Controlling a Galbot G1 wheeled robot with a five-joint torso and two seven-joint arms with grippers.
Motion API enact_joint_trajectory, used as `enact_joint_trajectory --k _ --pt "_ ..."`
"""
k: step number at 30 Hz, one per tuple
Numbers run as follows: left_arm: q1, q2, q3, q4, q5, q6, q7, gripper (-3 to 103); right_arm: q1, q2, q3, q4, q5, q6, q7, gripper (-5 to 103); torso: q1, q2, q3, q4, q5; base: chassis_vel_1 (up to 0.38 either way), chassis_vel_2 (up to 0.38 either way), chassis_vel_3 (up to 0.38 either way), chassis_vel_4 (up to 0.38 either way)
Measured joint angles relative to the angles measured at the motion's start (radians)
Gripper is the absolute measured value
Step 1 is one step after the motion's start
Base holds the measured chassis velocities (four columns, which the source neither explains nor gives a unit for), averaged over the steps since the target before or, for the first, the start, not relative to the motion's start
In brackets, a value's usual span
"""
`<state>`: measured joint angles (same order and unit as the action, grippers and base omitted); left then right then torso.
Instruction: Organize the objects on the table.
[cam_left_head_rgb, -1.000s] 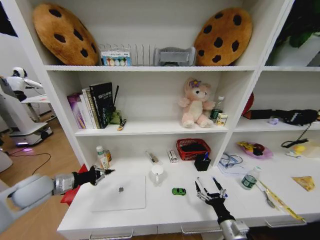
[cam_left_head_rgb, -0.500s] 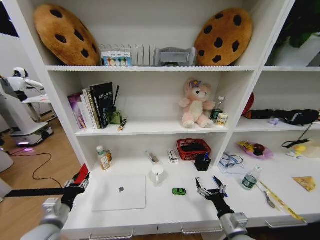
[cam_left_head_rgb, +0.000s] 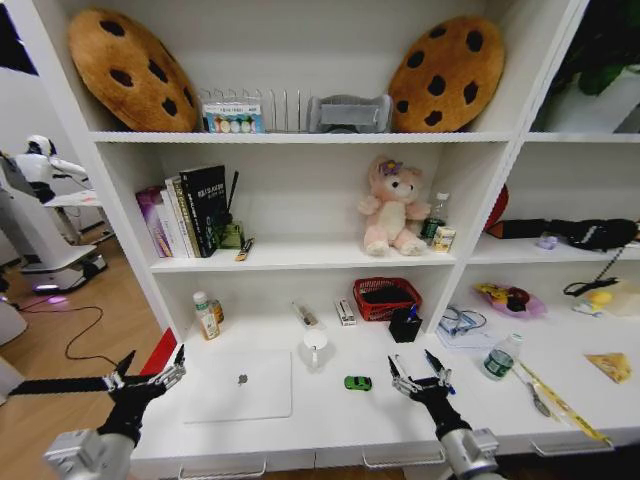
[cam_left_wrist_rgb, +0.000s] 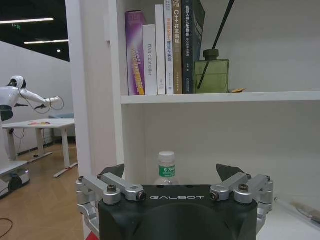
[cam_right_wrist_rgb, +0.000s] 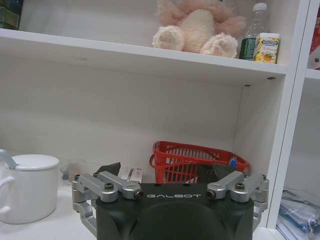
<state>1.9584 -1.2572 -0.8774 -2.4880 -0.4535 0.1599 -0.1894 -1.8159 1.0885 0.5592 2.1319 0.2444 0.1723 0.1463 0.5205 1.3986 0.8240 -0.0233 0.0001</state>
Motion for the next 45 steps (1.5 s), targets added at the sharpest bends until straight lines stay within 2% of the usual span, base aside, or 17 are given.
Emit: enact_joint_trajectory --k 8,12,14,15,16,17,18,19,20,22,23,24,27,30,33,36,45 --pt "-0.002 -0.004 -0.003 0.0 0.001 0.008 0.009 100 0.005 -0.024 -0.001 -0.019 0.016 0.004 -0.015 100 0.0 0.0 0.0 0.0001 -0.0001 0.0 0.0 0.0 0.0" --pt "-0.002 -0.004 -0.003 0.0 0.0 0.008 0.01 100 0.002 -0.041 0.006 -0.023 0.047 0.004 -0.062 100 0.0 0.0 0.0 0.0 0.0 0.0 0.0 0.0 0.0" --pt "-0.003 -0.002 -0.003 0.0 0.0 0.008 0.01 100 -0.001 -0.09 0.027 -0.046 0.144 0.005 -0.247 100 0.0 0.0 0.0 -0.0001 -0.0001 0.0 0.0 0.0 0.0" --pt "-0.003 -0.001 -0.003 0.001 0.0 0.008 0.01 100 0.021 -0.14 0.041 -0.097 0.212 0.014 -0.42 100 0.0 0.0 0.0 -0.0002 -0.0001 0.0 0.0 0.0 0.0" --pt "-0.003 -0.001 -0.003 0.001 0.0 0.008 0.01 100 0.021 -0.14 0.041 -0.097 0.212 0.014 -0.42 100 0.0 0.0 0.0 -0.0002 -0.0001 0.0 0.0 0.0 0.0" --pt "-0.003 -0.001 -0.003 0.001 0.0 0.008 0.01 100 0.08 -0.19 0.051 -0.191 0.253 0.048 -0.639 100 0.0 0.0 0.0 0.0001 0.0001 0.0 0.0 0.0 0.0" --pt "-0.003 0.0 -0.003 0.002 0.0 0.008 0.011 100 0.157 -0.224 0.056 -0.272 0.265 0.078 -0.784 100 0.0 0.0 0.0 0.0002 0.0005 0.0 0.0 0.0 0.0" --pt "-0.003 0.0 -0.003 0.002 0.0 0.008 0.011 100 0.189 -0.238 0.058 -0.302 0.271 0.087 -0.831 100 0.0 0.0 0.0 0.0006 0.0004 0.0 0.0 0.0 0.0" --pt "-0.003 0.0 -0.003 0.002 0.0 0.008 0.011 100 0.189 -0.238 0.058 -0.302 0.271 0.087 -0.831 100 0.0 0.0 0.0 0.0006 0.0004 0.0 0.0 0.0 0.0" --pt "-0.004 0.001 -0.003 0.003 -0.001 0.008 0.011 100 0.238 -0.267 0.061 -0.355 0.297 0.097 -0.915 100 0.0 0.0 0.0 0.0006 0.0003 0.0 0.0 0.0 0.0" --pt "-0.004 0.001 -0.003 0.003 -0.001 0.008 0.011 100 0.296 -0.33 0.06 -0.441 0.354 0.099 -1.097 100 0.0 0.0 0.0 -0.0003 0.0 0.0 0.0 0.0 0.0" --pt "-0.004 0.002 -0.002 0.003 -0.001 0.008 0.011 100 0.338 -0.368 0.042 -0.497 0.365 0.097 -1.184 100 0.0 0.0 0.0 0.0 0.0 0.0 0.0 0.0 0.0" --pt "-0.004 0.002 -0.002 0.004 -0.001 0.008 0.011 100 0.387 -0.395 0.017 -0.56 0.372 0.088 -1.24 100 0.0 0.0 0.0 0.0 0.0 0.0 0.0 0.0 0.0" --pt "-0.004 0.002 -0.002 0.004 -0.001 0.008 0.011 100 0.446 -0.414 -0.026 -0.619 0.369 0.082 -1.252 100 0.0 0.0 0.0 0.0 0.0001 0.0 0.0 0.0 0.0" --pt "-0.004 0.002 -0.002 0.004 -0.001 0.008 0.011 100 0.467 -0.417 -0.048 -0.634 0.367 0.081 -1.251 100 0.0 0.0 0.0 0.0001 -0.0001 0.0 0.0 0.0 0.0" --pt "-0.004 0.002 -0.002 0.004 -0.001 0.008 0.011 100 0.555 -0.408 -0.14 -0.66 0.36 0.067 -1.231 100 0.0 0.0 0.0 0.0002 0.0 0.0 0.0 0.0 0.0" --pt "-0.004 0.003 -0.002 0.005 -0.001 0.008 0.011 100 0.662 -0.375 -0.272 -0.68 0.326 0.053 -1.213 100 0.0 0.0 0.0 0.0002 -0.0002 0.0 0.0 0.0 0.0"
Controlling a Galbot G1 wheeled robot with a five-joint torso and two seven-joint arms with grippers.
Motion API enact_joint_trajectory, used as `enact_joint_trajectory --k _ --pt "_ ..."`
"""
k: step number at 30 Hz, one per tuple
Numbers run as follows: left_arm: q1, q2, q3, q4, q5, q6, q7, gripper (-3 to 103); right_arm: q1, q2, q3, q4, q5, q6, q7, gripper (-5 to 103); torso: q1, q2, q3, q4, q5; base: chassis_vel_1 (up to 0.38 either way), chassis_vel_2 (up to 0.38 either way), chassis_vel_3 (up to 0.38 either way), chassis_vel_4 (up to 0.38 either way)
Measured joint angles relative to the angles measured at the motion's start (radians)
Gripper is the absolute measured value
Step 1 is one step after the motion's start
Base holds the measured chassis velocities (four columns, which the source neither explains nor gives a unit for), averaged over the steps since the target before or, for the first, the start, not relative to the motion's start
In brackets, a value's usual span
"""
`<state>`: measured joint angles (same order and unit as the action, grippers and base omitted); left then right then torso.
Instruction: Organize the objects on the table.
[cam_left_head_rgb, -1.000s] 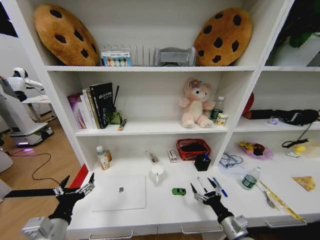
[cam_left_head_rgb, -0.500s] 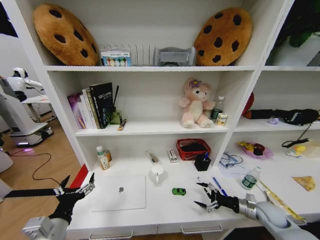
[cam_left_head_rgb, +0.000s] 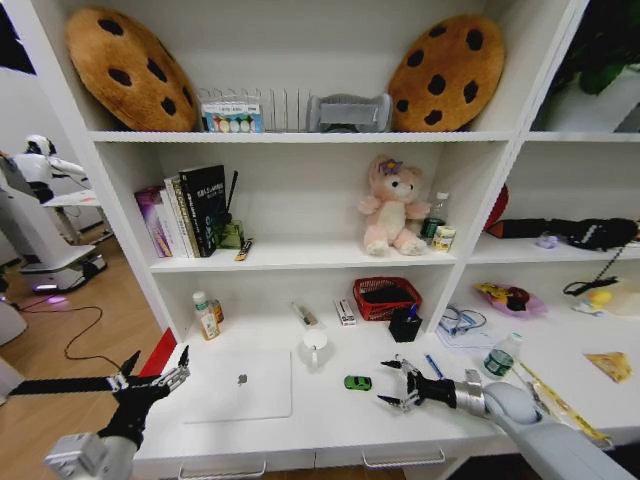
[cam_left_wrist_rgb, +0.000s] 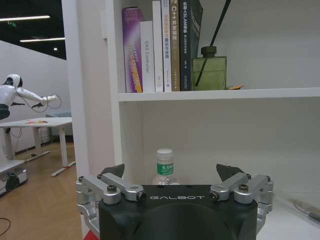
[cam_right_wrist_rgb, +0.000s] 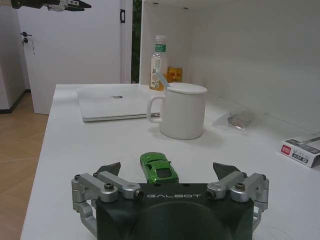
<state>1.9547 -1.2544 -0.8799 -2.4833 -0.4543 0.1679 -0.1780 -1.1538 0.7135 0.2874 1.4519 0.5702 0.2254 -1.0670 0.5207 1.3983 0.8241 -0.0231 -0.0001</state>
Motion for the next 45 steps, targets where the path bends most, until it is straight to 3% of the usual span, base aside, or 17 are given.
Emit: enact_joint_trajectory --k 13,18,20,22,27,28,30,32,34,41,45 --pt "0.0 0.0 0.0 0.0 0.0 0.0 0.0 100 0.137 0.049 -0.167 -0.055 -0.05 0.0 0.018 103 0.0 0.0 0.0 0.0 0.0 0.0 0.0 0.0 0.0" --pt "0.0 0.0 0.0 0.0 0.0 0.0 0.0 100 0.131 0.054 -0.163 -0.057 -0.063 0.002 0.005 91 0.0 0.0 0.0 -0.0001 0.0 0.0 0.0 0.0 0.0" --pt "0.0 0.0 0.0 0.0 0.0 0.0 0.0 100 0.121 0.055 -0.151 -0.06 -0.068 0.007 0.003 80 0.0 0.0 0.0 -0.0003 -0.0001 0.0 0.0 0.0 0.0" --pt "0.0 0.0 0.0 0.0 0.0 0.0 0.0 100 0.115 0.058 -0.146 -0.06 -0.069 0.009 0.004 80 0.0 0.0 0.0 -0.0002 0.0 0.0 0.0 0.0 0.0" --pt "0.0 0.0 0.0 0.0 0.0 0.0 0.0 100 0.081 0.061 -0.121 -0.053 -0.07 0.015 0.008 58 0.0 0.0 0.0 -0.0002 0.0002 0.0 0.0 0.0 0.0" --pt "0.0 0.0 0.0 0.0 0.0 0.0 0.0 100 0.081 0.061 -0.121 -0.053 -0.07 0.015 0.008 58 0.0 0.0 0.0 -0.0002 0.0002 0.0 0.0 0.0 0.0" --pt "0.0 0.0 0.0 0.0 0.0 0.0 0.0 100 0.073 0.06 -0.111 -0.053 -0.072 0.017 -0.001 42 0.0 0.0 0.0 -0.0002 0.0001 0.0 0.0 0.0 0.0" --pt "0.0 0.0 0.0 0.0 0.0 0.0 0.0 100 0.071 0.06 -0.108 -0.054 -0.072 0.017 -0.003 42 0.0 0.0 0.0 -0.0001 0.0001 0.0 0.0 0.0 0.0" --pt "0.0 0.0 0.0 0.0 0.0 0.0 0.0 100 0.07 0.059 -0.105 -0.054 -0.072 0.018 -0.007 36 0.0 0.0 0.0 0.0001 0.0002 0.0 0.0 0.0 0.0" --pt "0.0 0.0 0.0 0.0 0.0 0.0 0.0 100 0.07 0.043 -0.088 -0.037 -0.058 0.016 -0.009 36 0.0 0.0 0.0 -0.0002 0.0004 0.0 0.0 0.0 0.0" --pt "0.0 0.0 0.0 0.0 0.0 0.0 0.0 100 0.054 -0.015 -0.037 0.057 0.015 -0.001 0.009 36 0.0 0.0 0.0 -0.0002 0.0002 0.0 0.0 0.0 0.0"
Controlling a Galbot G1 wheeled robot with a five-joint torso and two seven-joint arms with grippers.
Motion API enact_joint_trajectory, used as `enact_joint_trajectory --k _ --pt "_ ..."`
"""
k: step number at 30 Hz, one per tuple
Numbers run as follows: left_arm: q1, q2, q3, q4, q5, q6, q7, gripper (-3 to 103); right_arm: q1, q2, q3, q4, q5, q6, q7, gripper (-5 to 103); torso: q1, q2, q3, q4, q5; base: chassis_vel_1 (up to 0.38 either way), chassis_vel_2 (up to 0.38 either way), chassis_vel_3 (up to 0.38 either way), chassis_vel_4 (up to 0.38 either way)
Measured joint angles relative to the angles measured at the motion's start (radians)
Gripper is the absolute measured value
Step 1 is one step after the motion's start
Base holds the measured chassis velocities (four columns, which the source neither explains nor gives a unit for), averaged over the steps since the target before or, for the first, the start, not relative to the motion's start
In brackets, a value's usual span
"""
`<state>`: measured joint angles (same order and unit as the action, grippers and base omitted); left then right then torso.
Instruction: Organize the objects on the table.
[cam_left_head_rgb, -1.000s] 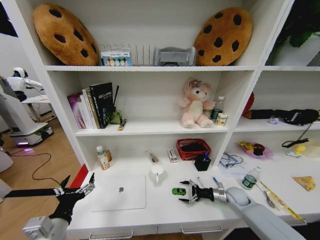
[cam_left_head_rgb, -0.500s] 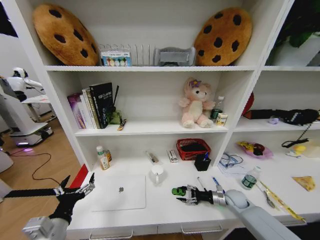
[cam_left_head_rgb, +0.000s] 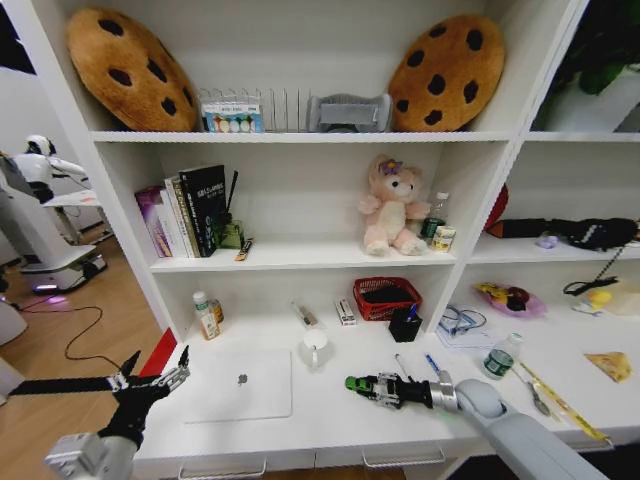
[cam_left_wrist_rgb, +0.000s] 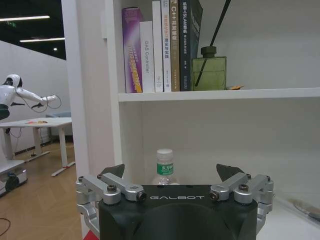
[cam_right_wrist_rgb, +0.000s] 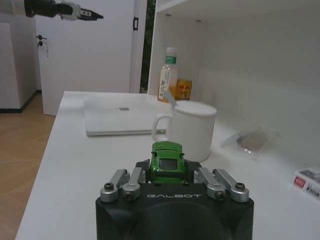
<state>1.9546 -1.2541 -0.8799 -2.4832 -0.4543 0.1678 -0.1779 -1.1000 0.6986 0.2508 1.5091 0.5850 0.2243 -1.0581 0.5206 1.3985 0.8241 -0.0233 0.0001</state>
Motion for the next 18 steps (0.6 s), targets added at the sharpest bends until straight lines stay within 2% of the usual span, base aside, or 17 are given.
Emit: enact_joint_trajectory --k 4,6,7,10,11,13,14,16,17,18 --pt "0.0 0.0 0.0 0.0 0.0 0.0 0.0 100 -0.007 -0.055 0.042 0.09 0.063 -0.009 0.016 36 0.0 0.0 0.0 0.0001 0.0 0.0 0.0 0.0 0.0" --pt "0.0 0.0 0.0 0.0 0.0 0.0 0.0 100 0.015 -0.136 0.087 0.208 0.194 -0.03 0.051 36 0.0 0.0 0.0 -0.0002 -0.0002 0.0 0.0 0.0 0.0" --pt "0.0 0.0 0.0 0.0 0.0 0.0 0.0 100 0.015 -0.136 0.087 0.208 0.194 -0.03 0.051 36 0.0 0.0 0.0 -0.0002 -0.0002 0.0 0.0 0.0 0.0" --pt "0.0 0.0 0.0 0.0 0.0 0.0 0.0 100 0.123 -0.206 0.08 0.284 0.329 -0.077 0.115 36 0.0 0.0 0.0 0.0002 -0.0002 0.0 0.0 0.0 0.0" --pt "0.0 0.0 0.0 0.0 0.0 0.0 0.0 100 0.123 -0.206 0.08 0.284 0.329 -0.077 0.115 36 0.0 0.0 0.0 0.0002 -0.0002 0.0 0.0 0.0 0.0" --pt "0.0 0.0 0.0 0.0 0.0 0.0 0.0 100 0.289 -0.254 0.024 0.304 0.413 -0.132 0.153 36 0.0 0.0 0.0 0.0001 -0.0003 0.0 0.0 0.0 0.0" --pt "0.0 0.0 0.0 0.0 0.0 0.0 0.0 100 0.289 -0.254 0.024 0.304 0.413 -0.132 0.153 36 0.0 0.0 0.0 0.0001 -0.0003 0.0 0.0 0.0 0.0" --pt "0.0 0.0 0.0 0.0 0.0 0.0 0.0 100 0.471 -0.264 -0.074 0.275 0.467 -0.177 0.198 36 0.0 0.0 0.0 0.0003 -0.0006 0.0 0.0 0.0 0.0" --pt "0.0 0.0 0.0 0.0 0.0 0.0 0.0 100 0.471 -0.264 -0.074 0.275 0.467 -0.177 0.198 36 0.0 0.0 0.0 0.0003 -0.0006 0.0 0.0 0.0 0.0" --pt "0.0 0.0 0.0 0.0 0.0 0.0 0.0 100 0.554 -0.26 -0.136 0.248 0.485 -0.192 0.215 36 0.0 0.0 0.0 0.0002 -0.0002 0.0 0.0 0.0 0.0"
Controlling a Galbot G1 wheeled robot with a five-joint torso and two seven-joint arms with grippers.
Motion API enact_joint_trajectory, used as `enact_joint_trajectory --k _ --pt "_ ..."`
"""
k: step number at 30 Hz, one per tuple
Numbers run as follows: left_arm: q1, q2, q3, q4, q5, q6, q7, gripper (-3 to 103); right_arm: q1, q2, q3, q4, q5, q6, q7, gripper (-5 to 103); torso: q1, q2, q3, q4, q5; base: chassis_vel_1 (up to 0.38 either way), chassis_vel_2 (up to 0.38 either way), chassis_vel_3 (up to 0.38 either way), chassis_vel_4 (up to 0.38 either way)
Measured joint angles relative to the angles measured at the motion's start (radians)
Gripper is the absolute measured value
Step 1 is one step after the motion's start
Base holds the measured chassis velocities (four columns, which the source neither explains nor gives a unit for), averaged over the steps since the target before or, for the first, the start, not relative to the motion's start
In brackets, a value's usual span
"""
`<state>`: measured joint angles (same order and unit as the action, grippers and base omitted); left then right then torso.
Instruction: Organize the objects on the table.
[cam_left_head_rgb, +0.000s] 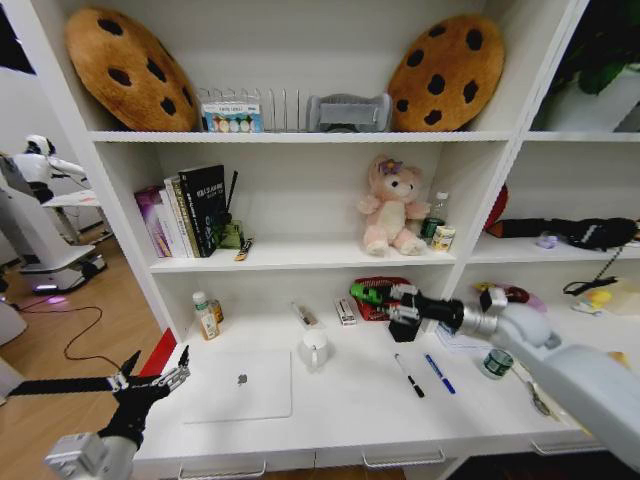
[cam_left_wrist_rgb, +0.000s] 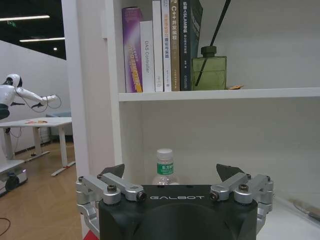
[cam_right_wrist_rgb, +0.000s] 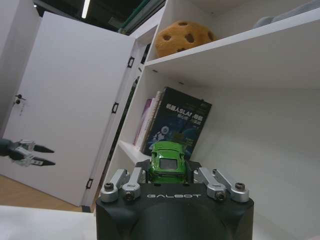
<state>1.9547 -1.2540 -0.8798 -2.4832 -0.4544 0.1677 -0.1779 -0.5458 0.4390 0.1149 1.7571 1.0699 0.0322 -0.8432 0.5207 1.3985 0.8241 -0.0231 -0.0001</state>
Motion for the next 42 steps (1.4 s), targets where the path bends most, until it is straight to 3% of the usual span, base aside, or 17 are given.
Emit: enact_joint_trajectory --k 1,4,7,10,11,15,20,31,42 --pt "0.0 0.0 0.0 0.0 0.0 0.0 0.0 100 0.0 0.0 0.0 0.0 0.0 0.0 0.0 36 0.0 0.0 0.0 0.0 0.0 0.0 0.0 0.0 0.0" --pt "0.0 0.0 0.0 0.0 0.0 0.0 0.0 100 0.328 0.063 -0.272 -0.143 0.01 -0.026 0.008 36 0.0 0.0 0.0 -0.0001 -0.0005 0.0 0.0 0.0 0.0" --pt "0.0 0.0 0.0 0.0 0.0 0.0 0.0 100 0.395 0.094 -0.34 -0.187 0.006 -0.029 0.009 36 0.0 0.0 0.0 0.0 -0.0005 0.0 0.0 0.0 0.0" --pt "0.0 0.0 0.0 0.0 0.0 0.0 0.0 100 0.559 0.232 -0.518 -0.295 0.002 -0.059 0.072 36 0.0 0.0 0.0 0.0001 -0.0001 0.0 0.0 0.0 0.0" --pt "0.0 0.0 0.0 0.0 0.0 0.0 0.0 100 0.559 0.232 -0.518 -0.295 0.002 -0.059 0.072 36 0.0 0.0 0.0 0.0001 -0.0001 0.0 0.0 0.0 0.0" --pt "0.0 0.0 0.0 0.0 0.0 0.0 0.0 100 0.663 0.367 -0.644 -0.385 -0.022 -0.07 0.142 36 0.0 0.0 0.0 0.0004 -0.0003 0.0 0.0 0.0 0.0" --pt "0.0 0.0 0.0 0.0 0.0 0.0 0.0 100 0.714 0.418 -0.708 -0.455 -0.044 -0.094 0.161 36 0.0 0.0 0.0 -0.0001 -0.0001 0.0 0.0 0.0 0.0" --pt "0.0 0.0 0.0 0.0 0.0 0.0 0.0 100 0.73 0.44 -0.772 -0.482 -0.061 -0.175 0.245 36 0.0 0.0 0.0 -0.0002 0.0001 0.0 0.0 0.0 0.0" --pt "0.0 0.0 0.0 0.0 0.0 0.0 0.0 100 0.708 0.458 -0.795 -0.491 -0.065 -0.197 0.29 36 0.0 0.0 0.0 -0.0001 0.0001 0.0 0.0 0.0 0.0"
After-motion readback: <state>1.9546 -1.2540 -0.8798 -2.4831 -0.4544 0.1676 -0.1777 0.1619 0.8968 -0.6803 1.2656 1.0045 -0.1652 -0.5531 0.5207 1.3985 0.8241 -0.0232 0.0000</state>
